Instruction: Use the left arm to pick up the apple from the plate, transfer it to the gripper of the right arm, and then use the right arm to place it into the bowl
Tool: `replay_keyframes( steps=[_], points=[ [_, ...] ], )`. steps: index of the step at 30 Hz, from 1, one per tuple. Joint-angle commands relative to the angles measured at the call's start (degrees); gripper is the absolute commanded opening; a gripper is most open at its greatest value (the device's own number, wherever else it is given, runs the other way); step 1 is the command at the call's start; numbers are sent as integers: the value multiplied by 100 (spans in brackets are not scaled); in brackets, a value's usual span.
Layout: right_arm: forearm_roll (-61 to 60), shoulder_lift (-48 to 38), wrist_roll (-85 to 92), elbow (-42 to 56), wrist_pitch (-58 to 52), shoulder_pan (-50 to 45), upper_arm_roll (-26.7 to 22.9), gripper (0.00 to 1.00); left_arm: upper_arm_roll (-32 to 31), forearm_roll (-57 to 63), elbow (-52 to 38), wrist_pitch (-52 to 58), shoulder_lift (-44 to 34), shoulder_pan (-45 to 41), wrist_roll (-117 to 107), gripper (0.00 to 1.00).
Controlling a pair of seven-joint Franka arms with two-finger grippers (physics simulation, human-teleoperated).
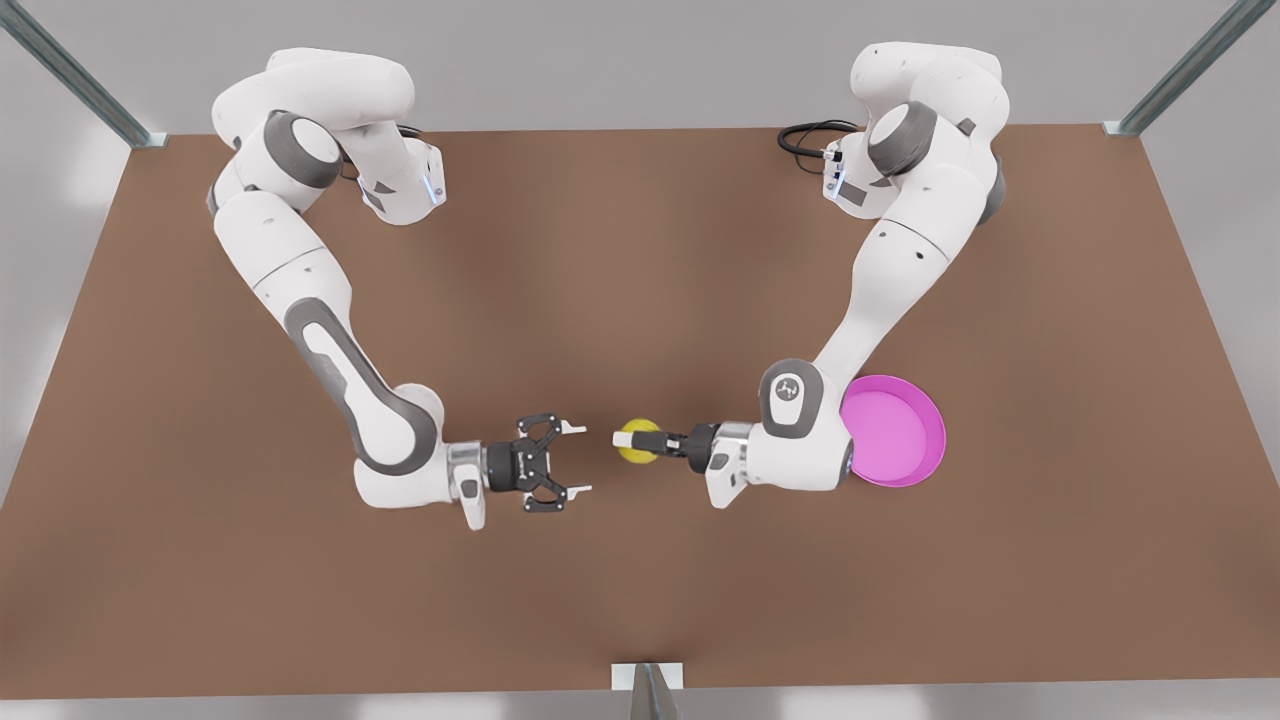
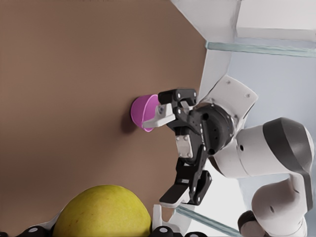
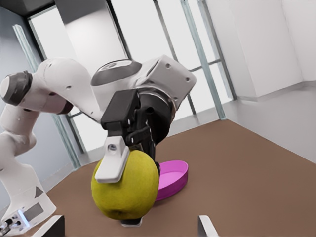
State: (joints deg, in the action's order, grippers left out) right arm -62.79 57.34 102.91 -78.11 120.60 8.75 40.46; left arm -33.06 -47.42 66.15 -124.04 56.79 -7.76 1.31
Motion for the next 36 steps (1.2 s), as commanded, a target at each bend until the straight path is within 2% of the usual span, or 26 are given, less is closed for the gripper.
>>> replay_keyframes(
  steps=[1, 36],
  points=[
    [-251, 58, 2893, -11, 324, -67, 6, 100, -7, -30, -5, -182, -10, -6, 318, 75],
    [-866, 384, 2893, 15, 596, -638, 112, 100, -25, -30, -137, -288, 78, -94, 168, 75]
  ],
)
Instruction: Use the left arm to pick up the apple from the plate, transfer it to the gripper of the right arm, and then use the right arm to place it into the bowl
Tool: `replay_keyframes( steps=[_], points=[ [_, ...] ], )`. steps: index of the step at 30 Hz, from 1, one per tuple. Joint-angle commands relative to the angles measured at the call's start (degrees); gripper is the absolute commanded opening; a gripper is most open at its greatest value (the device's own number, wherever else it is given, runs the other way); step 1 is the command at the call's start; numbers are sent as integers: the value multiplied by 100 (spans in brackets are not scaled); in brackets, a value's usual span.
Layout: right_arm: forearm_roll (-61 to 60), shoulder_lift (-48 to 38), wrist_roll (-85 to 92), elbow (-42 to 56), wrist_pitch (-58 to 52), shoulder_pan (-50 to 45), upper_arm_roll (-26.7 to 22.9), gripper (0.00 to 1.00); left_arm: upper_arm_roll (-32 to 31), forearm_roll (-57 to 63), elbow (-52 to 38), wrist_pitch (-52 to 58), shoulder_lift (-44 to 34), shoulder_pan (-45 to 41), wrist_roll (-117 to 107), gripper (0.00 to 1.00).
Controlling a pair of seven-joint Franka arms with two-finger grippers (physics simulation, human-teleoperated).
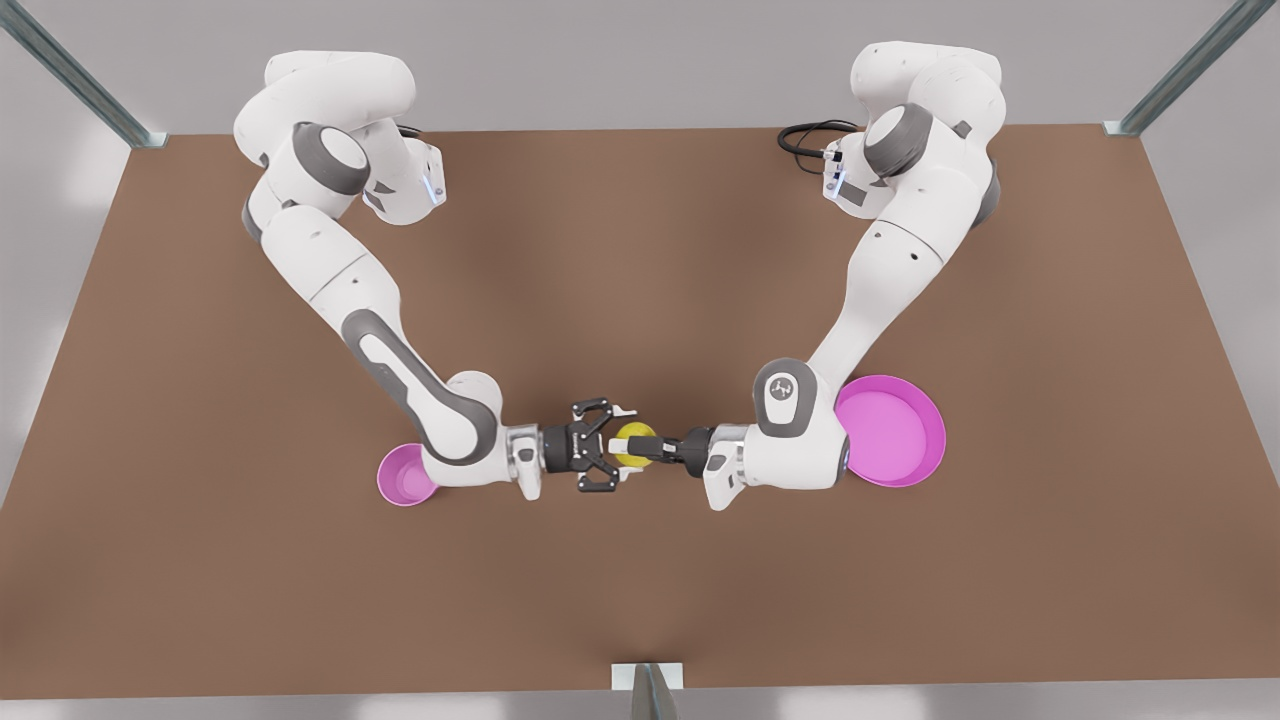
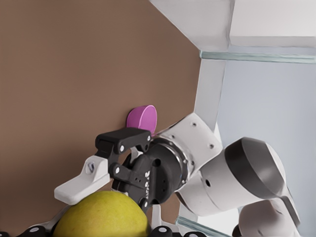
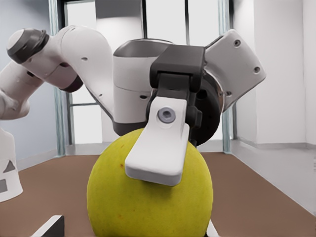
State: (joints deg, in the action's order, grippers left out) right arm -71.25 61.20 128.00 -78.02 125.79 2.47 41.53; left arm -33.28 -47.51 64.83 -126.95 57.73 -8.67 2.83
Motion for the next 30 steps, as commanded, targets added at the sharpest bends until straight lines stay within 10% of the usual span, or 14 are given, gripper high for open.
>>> replay_keyframes(
  steps=[1, 22, 25, 30],
  points=[
    [-30, -2, 375, 33, 95, -19, 4, 100, -4, -21, -14, 3, 19, -3, 15, 75],
    [-179, 147, 349, 384, 139, -203, 56, 98, -4, -21, -111, 12, 134, -3, 24, 75],
    [-179, 147, 349, 384, 148, -203, 74, 75, -4, -21, -120, 12, 151, 6, 33, 75],
    [-179, 156, 349, 384, 148, -203, 74, 69, -4, -21, -128, 12, 151, 6, 24, 79]
  ],
)
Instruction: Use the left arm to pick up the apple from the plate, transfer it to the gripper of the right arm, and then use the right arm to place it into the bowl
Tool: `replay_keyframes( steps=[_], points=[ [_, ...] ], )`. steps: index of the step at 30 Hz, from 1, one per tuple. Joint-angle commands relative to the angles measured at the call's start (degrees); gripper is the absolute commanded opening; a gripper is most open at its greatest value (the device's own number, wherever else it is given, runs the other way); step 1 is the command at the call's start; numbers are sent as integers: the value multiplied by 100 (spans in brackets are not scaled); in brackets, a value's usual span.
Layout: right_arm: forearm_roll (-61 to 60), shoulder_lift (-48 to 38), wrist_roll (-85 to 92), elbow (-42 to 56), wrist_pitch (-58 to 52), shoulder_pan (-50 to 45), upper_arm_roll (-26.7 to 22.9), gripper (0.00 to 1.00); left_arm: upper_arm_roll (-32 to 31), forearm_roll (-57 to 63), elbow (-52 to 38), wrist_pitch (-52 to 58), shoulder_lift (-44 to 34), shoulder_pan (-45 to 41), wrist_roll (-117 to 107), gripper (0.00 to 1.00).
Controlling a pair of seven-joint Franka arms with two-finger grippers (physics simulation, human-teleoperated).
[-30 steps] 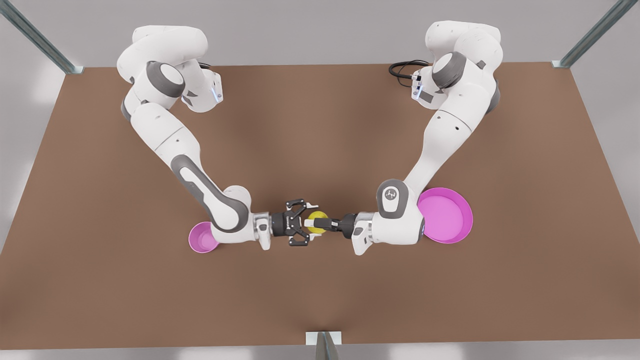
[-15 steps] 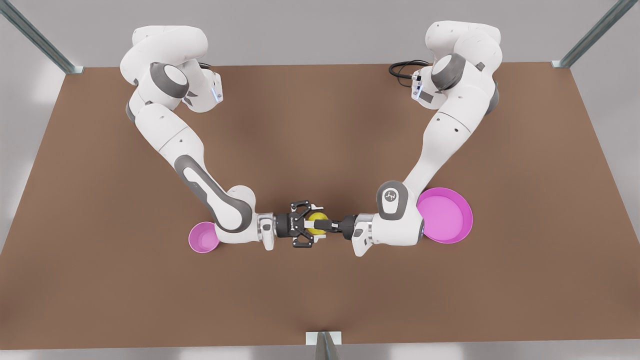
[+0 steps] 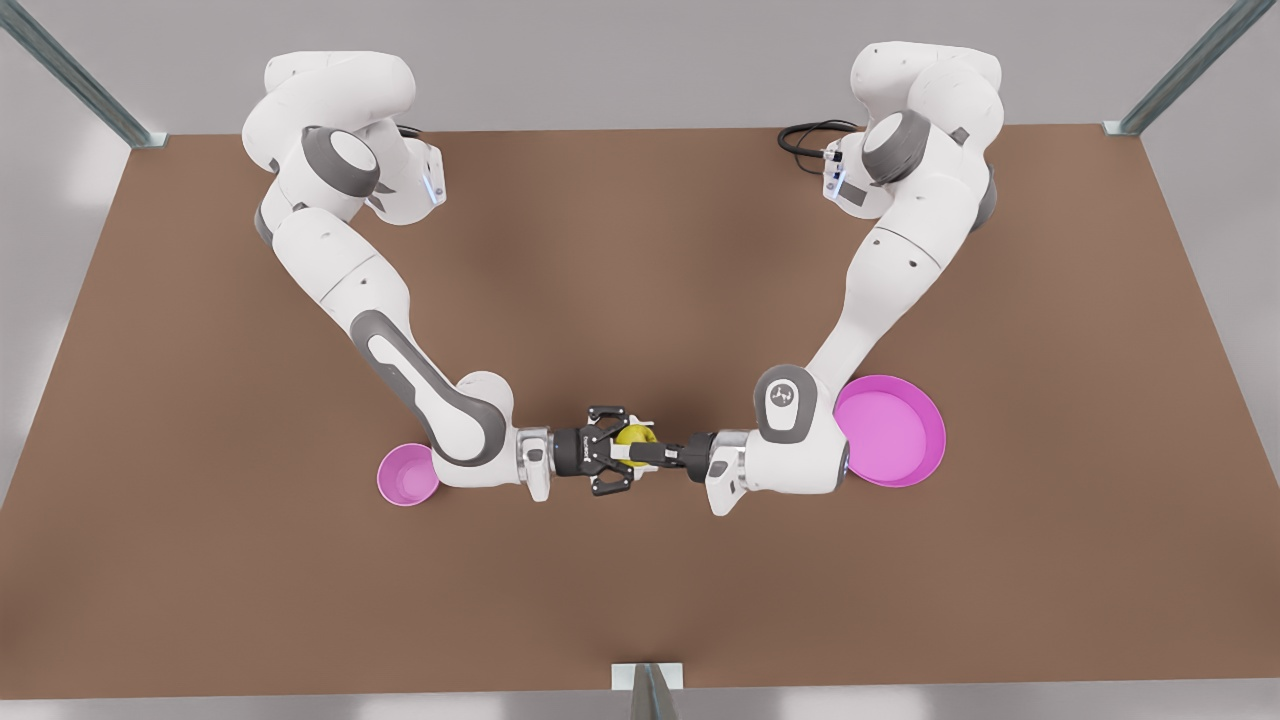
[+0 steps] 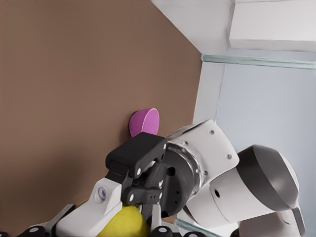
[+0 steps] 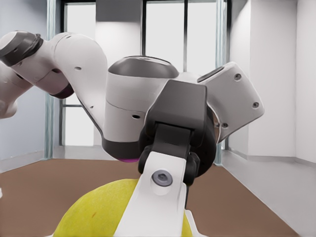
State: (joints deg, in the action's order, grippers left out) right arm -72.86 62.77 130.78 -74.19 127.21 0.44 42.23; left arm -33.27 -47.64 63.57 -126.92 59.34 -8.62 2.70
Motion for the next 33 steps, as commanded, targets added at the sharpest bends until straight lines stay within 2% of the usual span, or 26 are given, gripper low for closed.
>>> replay_keyframes(
  steps=[1, 2, 9, 12, 14, 15, 16, 17, 18, 19, 20, 21, 23, 24, 25, 26, 28, 33],
  points=[
    [-17, -11, 70, 1, -3, 0, 4, 69, -4, -9, -3, 9, -10, 0, 47, 81],
    [-17, -11, 70, 1, 5, 0, 4, 69, -4, -9, -3, 9, -10, 0, 47, 100],
    [-17, -11, 70, -7, -3, 17, 4, 69, -4, 9, -3, 115, -89, 211, -15, 100],
    [-17, -19, 44, -16, -3, 35, 4, 69, -13, 26, -12, 966, -107, 720, 12, 100],
    [202, -107, 9, -86, -12, 272, -31, 69, -13, 61, -99, 2021, -142, 1353, 20, 100],
    [578, -134, -79, -226, -30, 570, -40, 69, 39, 445, -126, 2189, -465, 1590, -128, 100],
    [904, -177, -246, -385, -56, 799, -40, 69, -22, 1447, -126, 2557, -765, 1889, -559, 100],
    [1596, -178, -334, -508, -74, 1044, -40, 69, -31, 2491, -126, 3301, -1168, 2056, -779, 100],
    [2556, -327, -597, -912, -328, 1677, -40, 69, -74, 4200, -117, 4148, -1846, 2022, -1200, 100],
    [3257, -668, -974, -1087, -608, 1976, -49, 69, -144, 4630, -117, 4342, -2109, 1969, -1691, 100],
    [3849, -1589, -1529, -1851, -794, 2617, -40, 70, -355, 5297, -135, 4780, -2321, 1899, -2105, 100],
    [4262, -2084, -1573, -2134, -1172, 2969, -66, 70, -400, 5625, -143, 5238, -2532, 1863, -2282, 100],
    [5720, -2427, -1995, -2196, -1699, 3541, -57, 70, -408, 5713, -196, 5801, -2541, 1943, -2528, 100],
    [6265, -2445, -2039, -2178, -1682, 3656, -66, 70, -356, 5800, -231, 5749, -2541, 1855, -2792, 100],
    [6642, -2463, -2083, -2170, -1577, 3656, -110, 70, 307, 5713, 213, 5173, -3047, 1576, -2443, 100],
    [7259, -2410, -2101, -2143, -1269, 3656, -110, 70, 3158, 5054, 2816, 3790, -5053, -649, -1579, 100],
    [7646, -2384, -2136, -2178, -900, 3586, -119, 70, 3125, 4834, 2204, 4325, -4713, -492, -1500, 100],
    [8095, -2217, -2654, -2310, -118, 3146, -207, 70, 3151, 4561, 1140, 4316, -4326, -483, -1474, 100]
  ],
)
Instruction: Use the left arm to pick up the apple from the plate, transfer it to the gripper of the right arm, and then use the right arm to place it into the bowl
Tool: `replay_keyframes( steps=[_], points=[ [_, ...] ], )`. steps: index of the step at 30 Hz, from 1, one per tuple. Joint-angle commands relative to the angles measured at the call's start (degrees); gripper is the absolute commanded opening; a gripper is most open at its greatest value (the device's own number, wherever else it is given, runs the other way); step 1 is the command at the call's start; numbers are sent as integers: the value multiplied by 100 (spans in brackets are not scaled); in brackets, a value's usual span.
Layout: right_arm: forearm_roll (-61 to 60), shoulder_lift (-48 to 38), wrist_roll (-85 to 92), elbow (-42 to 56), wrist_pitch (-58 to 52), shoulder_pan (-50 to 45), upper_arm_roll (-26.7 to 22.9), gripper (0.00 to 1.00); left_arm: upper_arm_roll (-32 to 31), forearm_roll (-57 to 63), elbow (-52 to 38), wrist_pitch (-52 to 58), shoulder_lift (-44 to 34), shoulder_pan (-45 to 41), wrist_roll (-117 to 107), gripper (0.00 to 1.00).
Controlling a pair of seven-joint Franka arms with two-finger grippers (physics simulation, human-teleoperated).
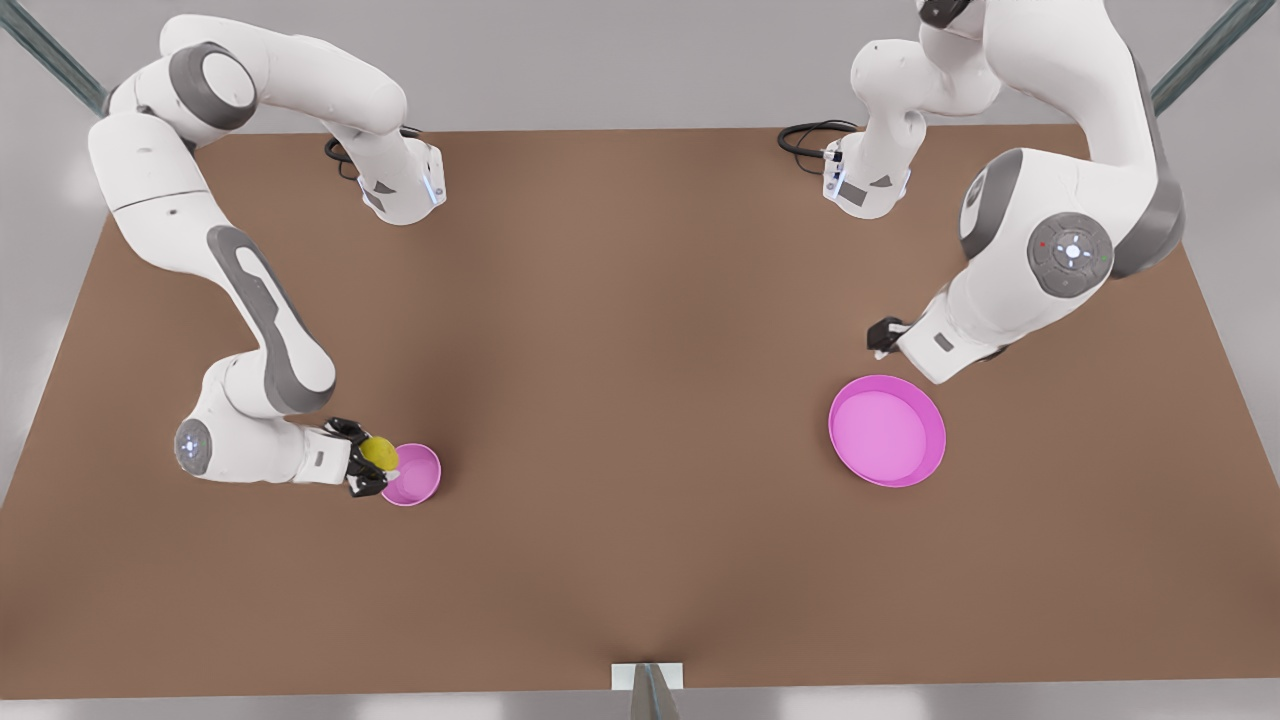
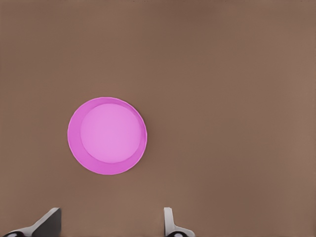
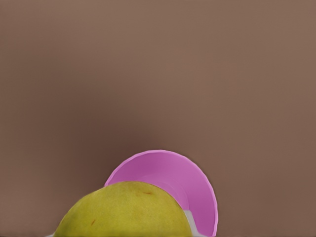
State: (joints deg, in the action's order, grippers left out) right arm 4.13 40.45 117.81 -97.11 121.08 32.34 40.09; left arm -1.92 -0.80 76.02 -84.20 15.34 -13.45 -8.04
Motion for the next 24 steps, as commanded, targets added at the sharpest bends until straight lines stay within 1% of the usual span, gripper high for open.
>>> replay_keyframes(
  steps=[1, 2, 4, 5, 8, 13, 14, 15, 20, 22, 23, 24],
  points=[
    [448, 6, -1366, -36, 610, -141, -98, 70, 25, -130, -202, 140, 83, 9, -198, 100],
    [588, 6, -1374, -115, 776, -149, -116, 70, 8, -87, -202, 351, 92, -9, -198, 100],
    [817, 6, -1418, -186, 988, -158, -124, 70, -1, 98, -193, 360, 101, 0, -180, 100],
    [879, 15, -1532, -186, 1102, -360, -282, 70, -10, 80, -193, 343, 136, -35, -224, 100],
    [896, 59, -1823, -186, 1339, -738, -502, 70, -10, 98, -211, 343, 215, -17, -198, 100],
    [905, 85, -1831, -186, 1489, -800, -608, 70, -10, 98, -211, 334, 215, -9, -215, 100],
    [905, 85, -1831, -195, 1489, -809, -608, 77, -1, 98, -211, 334, 215, -9, -215, 100],
    [905, 85, -1893, -230, 1497, -809, -608, 100, -1, 98, -211, 334, 215, -9, -215, 100],
    [896, 77, -1893, -230, 1489, -809, -608, 100, -1, 80, -211, 360, 215, -9, -215, 100],
    [896, -20, -1919, -81, 1349, -809, -599, 100, -1, 89, -211, 351, 215, -9, -215, 100],
    [888, -108, -2147, 148, 866, -765, -564, 100, -1, 89, -211, 351, 215, -9, -215, 100],
    [914, -379, -3251, 438, -162, -817, -538, 100, 8, 89, -211, 351, 215, 0, -215, 100]
  ],
)
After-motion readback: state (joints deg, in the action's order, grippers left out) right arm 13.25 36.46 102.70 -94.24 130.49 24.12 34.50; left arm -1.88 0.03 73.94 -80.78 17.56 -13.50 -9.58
